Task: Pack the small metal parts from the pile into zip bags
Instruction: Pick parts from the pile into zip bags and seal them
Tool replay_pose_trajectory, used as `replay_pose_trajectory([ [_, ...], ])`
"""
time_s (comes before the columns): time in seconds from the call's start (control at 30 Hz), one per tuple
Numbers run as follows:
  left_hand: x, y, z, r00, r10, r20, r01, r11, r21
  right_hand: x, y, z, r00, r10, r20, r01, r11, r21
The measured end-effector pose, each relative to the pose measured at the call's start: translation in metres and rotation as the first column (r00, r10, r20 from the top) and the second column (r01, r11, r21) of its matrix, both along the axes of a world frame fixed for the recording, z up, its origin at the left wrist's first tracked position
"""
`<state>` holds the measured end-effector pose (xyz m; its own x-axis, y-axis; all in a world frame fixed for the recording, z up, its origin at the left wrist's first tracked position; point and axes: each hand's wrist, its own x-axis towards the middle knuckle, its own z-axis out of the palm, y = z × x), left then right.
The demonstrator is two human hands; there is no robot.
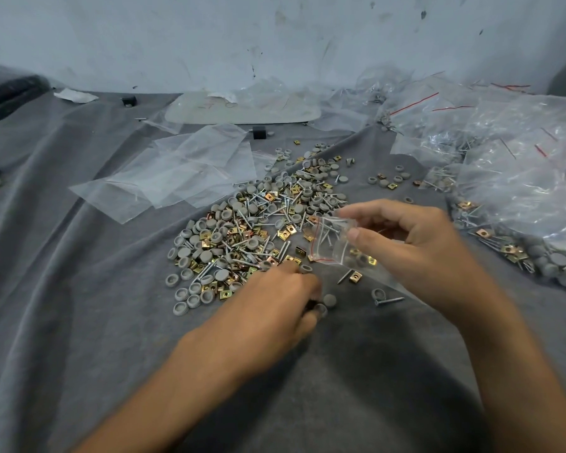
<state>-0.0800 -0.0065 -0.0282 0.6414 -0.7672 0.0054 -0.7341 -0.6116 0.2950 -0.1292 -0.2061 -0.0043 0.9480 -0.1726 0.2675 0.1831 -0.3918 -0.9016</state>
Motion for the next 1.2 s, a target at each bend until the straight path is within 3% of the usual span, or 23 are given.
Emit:
replay_pose_trajectory([
  [0.17,0.003,0.001,-0.002,1.000,-0.025,0.006,0.025,0.999,-0.024,0.000,-0.003,0.000,1.000,-0.004,-0.012,0.004,1.000,0.002],
  [0.63,0.016,0.011,0.014,0.955,0.201,-0.219,-0.226,0.970,-0.095,-0.001,-0.005,-0.001,0.999,0.002,-0.033,-0.002,1.000,0.010],
  [0.73,0.027,0.017,0.022,0.861,0.211,-0.463,-0.363,0.892,-0.270,-0.001,-0.004,-0.001,0.999,0.010,-0.033,-0.010,1.000,-0.002],
  [0.87,0.029,0.014,0.028,0.747,0.050,-0.663,-0.521,0.664,-0.536,0.000,-0.001,-0.003,1.000,0.018,-0.015,-0.018,0.999,-0.035],
  [1.07,0.020,-0.008,0.025,0.574,-0.150,-0.805,-0.644,0.525,-0.557,0.001,0.002,-0.004,0.999,0.032,-0.001,-0.032,0.997,-0.073],
  [1.2,0.022,-0.011,0.026,0.589,-0.164,-0.791,-0.645,0.495,-0.583,0.001,0.001,-0.003,0.999,0.032,-0.001,-0.032,0.997,-0.072],
])
